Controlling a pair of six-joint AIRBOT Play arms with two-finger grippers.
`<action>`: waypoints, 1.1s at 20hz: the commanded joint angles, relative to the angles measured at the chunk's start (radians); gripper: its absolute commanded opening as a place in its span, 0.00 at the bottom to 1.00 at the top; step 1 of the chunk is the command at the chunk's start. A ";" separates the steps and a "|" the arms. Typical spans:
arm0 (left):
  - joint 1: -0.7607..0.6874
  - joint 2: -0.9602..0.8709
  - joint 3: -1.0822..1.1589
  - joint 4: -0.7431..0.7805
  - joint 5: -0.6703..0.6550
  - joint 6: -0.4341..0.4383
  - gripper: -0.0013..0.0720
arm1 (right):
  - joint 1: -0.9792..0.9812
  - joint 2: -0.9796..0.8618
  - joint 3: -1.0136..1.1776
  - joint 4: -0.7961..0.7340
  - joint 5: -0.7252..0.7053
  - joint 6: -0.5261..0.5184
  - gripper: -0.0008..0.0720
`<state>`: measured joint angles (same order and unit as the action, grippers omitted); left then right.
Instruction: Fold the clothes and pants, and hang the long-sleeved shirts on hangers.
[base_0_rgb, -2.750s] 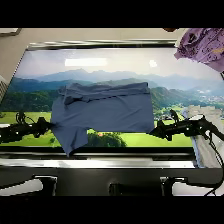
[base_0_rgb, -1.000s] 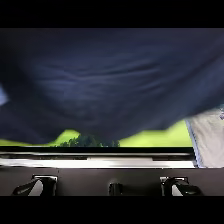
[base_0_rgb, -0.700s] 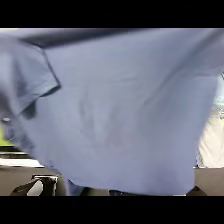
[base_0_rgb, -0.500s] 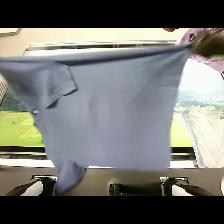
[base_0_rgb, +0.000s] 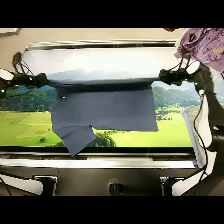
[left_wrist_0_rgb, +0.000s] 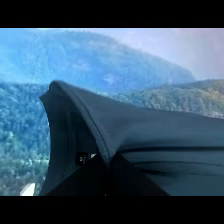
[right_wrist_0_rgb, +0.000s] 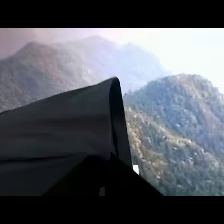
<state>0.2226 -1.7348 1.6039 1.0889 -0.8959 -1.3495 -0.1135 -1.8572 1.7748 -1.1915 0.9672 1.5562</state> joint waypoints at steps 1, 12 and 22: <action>-0.001 -0.058 0.002 0.004 0.002 0.019 0.04 | 0.001 -0.068 -0.002 -0.034 0.055 -0.003 0.05; 0.010 -0.068 -0.005 0.113 -0.372 -0.011 0.04 | 0.001 -0.071 -0.002 -0.057 0.356 0.019 0.05; -0.006 -0.128 -0.017 0.116 -0.413 -0.011 0.04 | 0.001 -0.115 -0.005 0.010 0.417 -0.002 0.05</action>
<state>0.2173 -1.8484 1.5875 1.2049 -1.2896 -1.3605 -0.1139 -1.9564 1.7702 -1.2259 1.3487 1.5738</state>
